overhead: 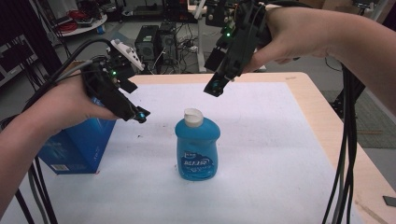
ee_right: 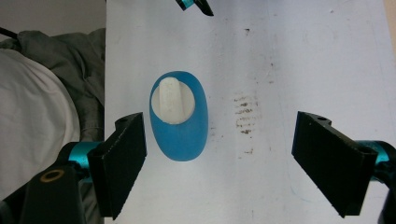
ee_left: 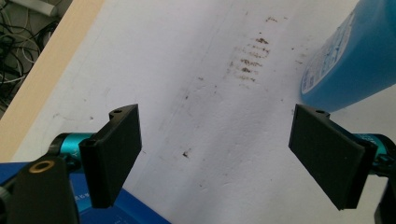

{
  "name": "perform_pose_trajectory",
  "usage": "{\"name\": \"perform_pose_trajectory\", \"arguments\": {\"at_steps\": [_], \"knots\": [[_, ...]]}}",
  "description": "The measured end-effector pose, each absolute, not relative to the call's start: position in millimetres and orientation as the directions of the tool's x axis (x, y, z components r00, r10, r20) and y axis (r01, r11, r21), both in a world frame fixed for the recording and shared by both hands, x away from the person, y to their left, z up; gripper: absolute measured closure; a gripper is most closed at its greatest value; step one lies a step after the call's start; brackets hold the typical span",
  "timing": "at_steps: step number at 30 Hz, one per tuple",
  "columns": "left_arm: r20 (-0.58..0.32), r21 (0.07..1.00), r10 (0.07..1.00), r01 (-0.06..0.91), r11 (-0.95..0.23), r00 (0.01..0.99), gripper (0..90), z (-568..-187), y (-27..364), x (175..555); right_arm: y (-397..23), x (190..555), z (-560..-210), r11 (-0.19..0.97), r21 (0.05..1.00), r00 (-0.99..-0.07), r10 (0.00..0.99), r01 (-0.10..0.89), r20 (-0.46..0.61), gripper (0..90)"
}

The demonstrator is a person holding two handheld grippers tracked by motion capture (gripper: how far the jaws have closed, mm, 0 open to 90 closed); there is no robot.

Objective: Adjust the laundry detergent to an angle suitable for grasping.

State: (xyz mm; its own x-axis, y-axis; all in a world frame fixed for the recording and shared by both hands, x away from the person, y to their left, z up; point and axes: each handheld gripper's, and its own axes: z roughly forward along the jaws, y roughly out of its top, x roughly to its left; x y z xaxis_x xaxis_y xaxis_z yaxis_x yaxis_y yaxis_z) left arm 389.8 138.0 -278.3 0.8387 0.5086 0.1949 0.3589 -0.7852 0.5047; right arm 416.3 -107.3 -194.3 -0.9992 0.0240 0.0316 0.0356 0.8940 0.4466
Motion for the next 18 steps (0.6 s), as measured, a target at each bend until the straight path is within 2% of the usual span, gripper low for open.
{"name": "perform_pose_trajectory", "arguments": {"at_steps": [18], "knots": [[0.196, 0.493, 0.498, 0.354, -0.795, 0.844, 17.2, -279.8, 136.4, 393.5, -101.2, 421.7, -199.2, 0.893, 0.448, -0.999, 0.023, 0.037, 0.037, 17.1]]}}
